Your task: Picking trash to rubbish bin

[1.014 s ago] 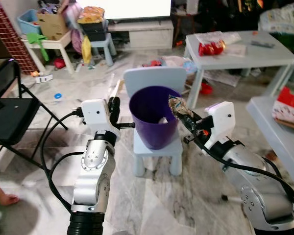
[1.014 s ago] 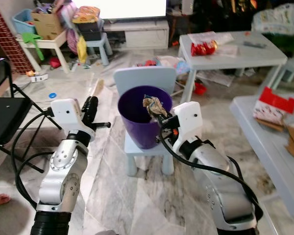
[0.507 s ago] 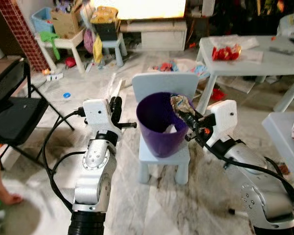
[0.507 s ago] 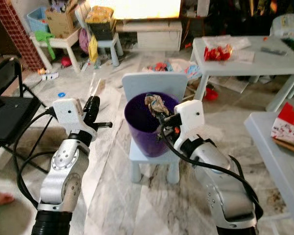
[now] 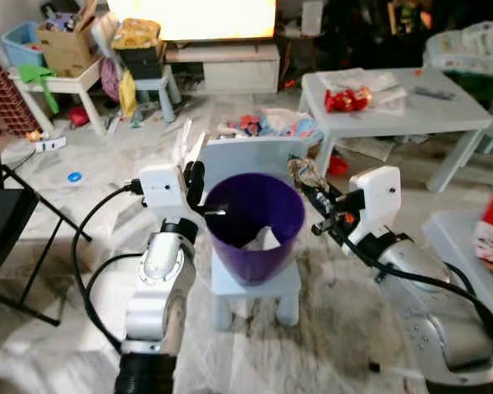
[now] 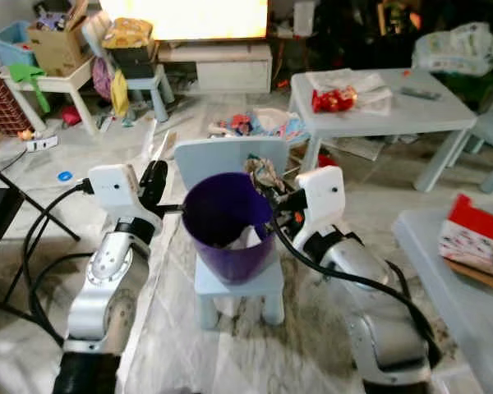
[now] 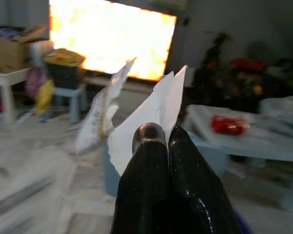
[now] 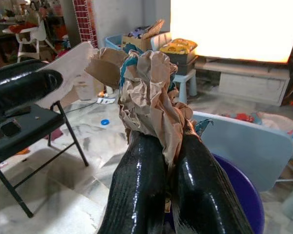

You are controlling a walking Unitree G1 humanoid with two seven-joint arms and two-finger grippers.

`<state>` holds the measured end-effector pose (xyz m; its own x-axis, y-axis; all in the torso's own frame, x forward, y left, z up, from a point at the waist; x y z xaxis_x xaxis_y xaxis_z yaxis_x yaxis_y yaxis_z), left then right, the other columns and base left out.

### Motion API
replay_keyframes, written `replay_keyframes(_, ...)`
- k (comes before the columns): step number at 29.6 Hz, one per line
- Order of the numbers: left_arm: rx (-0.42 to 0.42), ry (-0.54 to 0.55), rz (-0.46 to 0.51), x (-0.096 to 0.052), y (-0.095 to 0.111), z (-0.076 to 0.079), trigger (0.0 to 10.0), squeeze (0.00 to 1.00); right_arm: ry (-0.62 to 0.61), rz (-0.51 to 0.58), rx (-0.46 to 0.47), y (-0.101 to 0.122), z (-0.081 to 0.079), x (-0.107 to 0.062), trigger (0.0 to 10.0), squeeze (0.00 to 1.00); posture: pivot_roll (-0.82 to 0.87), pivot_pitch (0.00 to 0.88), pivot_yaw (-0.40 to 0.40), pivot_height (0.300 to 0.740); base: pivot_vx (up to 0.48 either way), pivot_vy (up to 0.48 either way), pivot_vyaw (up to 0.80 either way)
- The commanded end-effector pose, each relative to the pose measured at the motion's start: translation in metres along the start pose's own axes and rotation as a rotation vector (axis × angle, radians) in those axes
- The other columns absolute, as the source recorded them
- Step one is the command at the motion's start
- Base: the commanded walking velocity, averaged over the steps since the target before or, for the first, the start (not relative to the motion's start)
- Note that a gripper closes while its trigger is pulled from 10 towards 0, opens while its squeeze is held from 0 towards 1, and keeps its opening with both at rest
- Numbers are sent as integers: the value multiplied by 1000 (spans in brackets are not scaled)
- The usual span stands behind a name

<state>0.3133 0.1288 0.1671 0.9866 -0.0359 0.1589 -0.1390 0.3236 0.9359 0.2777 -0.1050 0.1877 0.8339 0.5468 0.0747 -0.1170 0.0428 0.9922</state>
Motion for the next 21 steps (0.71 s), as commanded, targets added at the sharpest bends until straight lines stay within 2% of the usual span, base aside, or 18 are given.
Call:
replay_keyframes(1,-13,-29,4,1,0,10,0,0,-25,3,-18,3,6,-4,0,0,-10,111,7,740,398,0,0)
replay_keyframes(16,-11,-22,-12,0,-4,9,0,0,-23,0,-27,3,6,-4,0,0,-13,114,3,740,400,0,0)
replay_keyframes(21,0,-4,-33,-1,-8,4,0,0,-23,-4,-28,2,6,-4,0,0,-10,116,3,740,385,0,0)
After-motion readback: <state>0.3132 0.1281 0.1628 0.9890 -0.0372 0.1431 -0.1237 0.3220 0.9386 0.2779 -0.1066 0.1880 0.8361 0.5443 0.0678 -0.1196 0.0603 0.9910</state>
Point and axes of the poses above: a point about 5 cm out from each wrist's last joint towards the gripper, its own x axis pointing out of the wrist towards the gripper, its own y axis along the axis of the wrist's last joint, z = x × y, the point moved 1 cm from there along x, pointing out of the wrist towards the gripper, and after that the axes turned 7 degrees about -x, right-handed, at the moved point
